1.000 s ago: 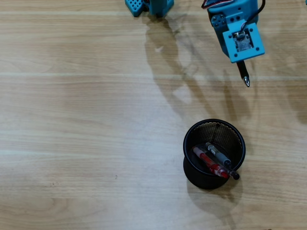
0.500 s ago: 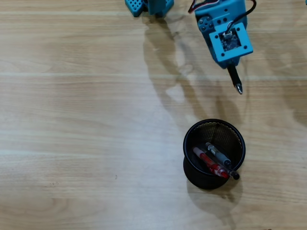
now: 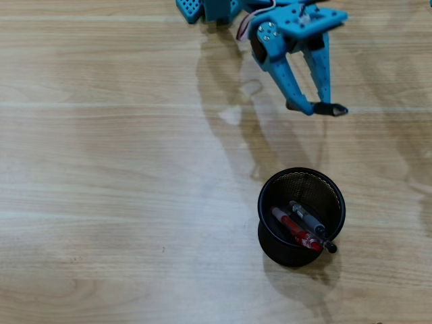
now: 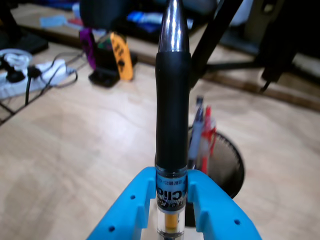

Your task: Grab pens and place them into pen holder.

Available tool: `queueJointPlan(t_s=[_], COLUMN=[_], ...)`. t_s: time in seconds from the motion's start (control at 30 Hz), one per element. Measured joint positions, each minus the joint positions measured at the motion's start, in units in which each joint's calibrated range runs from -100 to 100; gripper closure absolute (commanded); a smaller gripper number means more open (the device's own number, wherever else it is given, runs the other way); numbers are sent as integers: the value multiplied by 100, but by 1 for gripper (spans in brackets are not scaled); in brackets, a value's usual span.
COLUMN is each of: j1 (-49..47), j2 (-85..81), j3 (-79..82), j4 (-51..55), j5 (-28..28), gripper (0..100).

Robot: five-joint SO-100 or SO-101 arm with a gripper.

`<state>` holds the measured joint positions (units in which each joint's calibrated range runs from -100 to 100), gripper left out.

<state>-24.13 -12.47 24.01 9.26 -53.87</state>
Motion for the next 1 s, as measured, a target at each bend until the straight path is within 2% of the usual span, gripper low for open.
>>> queueJointPlan(t_s=[0.23, 0.5, 0.6, 1.0], j1=[162, 235, 253, 613], j2=[-110, 585, 1052, 3452], j3=[0, -27, -302, -2273], j4=[-701, -3080, -3512, -3702], j5=[68, 68, 68, 68], gripper=[98, 98, 98, 98])
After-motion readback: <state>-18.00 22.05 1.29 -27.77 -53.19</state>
